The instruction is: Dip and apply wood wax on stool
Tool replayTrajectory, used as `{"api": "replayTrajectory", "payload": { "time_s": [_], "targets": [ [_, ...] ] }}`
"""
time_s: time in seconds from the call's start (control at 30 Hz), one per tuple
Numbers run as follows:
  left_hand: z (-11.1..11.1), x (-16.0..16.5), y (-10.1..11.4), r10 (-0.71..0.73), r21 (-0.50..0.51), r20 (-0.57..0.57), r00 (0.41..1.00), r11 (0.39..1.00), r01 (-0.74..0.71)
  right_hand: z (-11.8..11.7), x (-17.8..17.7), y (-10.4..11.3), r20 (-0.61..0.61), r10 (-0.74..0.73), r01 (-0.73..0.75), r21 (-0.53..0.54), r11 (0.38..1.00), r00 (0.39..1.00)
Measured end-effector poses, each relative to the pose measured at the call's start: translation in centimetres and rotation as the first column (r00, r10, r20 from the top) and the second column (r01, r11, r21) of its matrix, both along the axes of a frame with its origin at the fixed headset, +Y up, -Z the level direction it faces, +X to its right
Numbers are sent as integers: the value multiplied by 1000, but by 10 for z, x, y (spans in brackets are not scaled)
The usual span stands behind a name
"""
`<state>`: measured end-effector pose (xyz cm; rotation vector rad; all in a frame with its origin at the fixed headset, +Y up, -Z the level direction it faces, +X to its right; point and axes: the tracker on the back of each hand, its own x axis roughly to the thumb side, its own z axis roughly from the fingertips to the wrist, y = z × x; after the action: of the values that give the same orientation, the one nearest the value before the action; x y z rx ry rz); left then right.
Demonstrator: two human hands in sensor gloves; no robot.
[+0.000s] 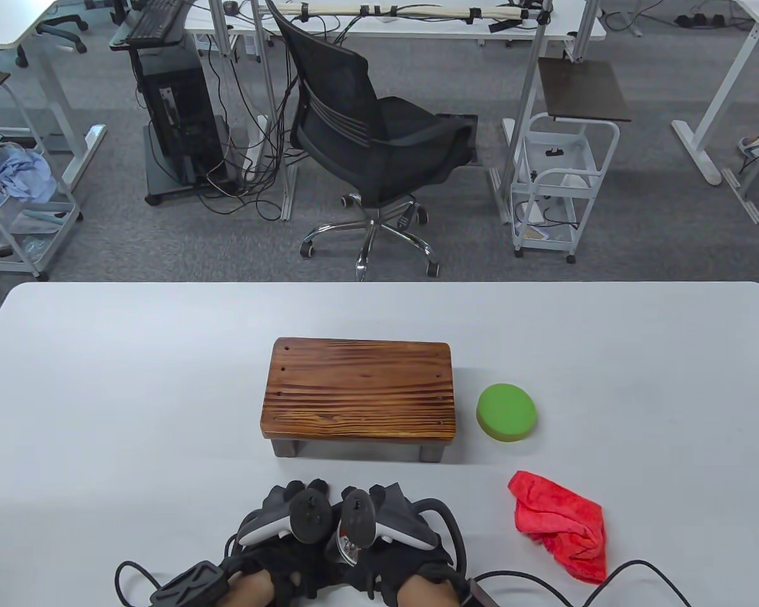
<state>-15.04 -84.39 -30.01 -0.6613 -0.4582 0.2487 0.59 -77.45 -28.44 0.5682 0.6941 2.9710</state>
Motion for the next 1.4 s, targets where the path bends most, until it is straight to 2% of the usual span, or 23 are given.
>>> {"api": "replayTrajectory", "payload": {
  "time_s": [0.13, 0.27, 0.4, 0.83, 1.4],
  "targets": [
    [0, 0, 0, -4, 2, 1, 1000, 1000, 4, 2, 0, -1, 30, -14, 15, -27, 1000, 999],
    [0, -1, 0, -6, 1, 2, 1000, 1000, 6, 5, -4, 2, 99, 58, -64, 54, 997, 993],
    [1, 0, 0, -10, 1, 1, 1000, 1000, 10, 3, -9, 0, 118, 104, -110, 52, 993, 988],
    [1, 1, 0, -5, 2, 1, 1000, 1000, 5, 1, -10, -3, 45, 68, -71, 65, 995, 997],
    [1, 0, 0, -4, 2, 1, 1000, 1000, 4, 0, -6, -4, 19, 18, -19, 53, 998, 1000]
  ]
}}
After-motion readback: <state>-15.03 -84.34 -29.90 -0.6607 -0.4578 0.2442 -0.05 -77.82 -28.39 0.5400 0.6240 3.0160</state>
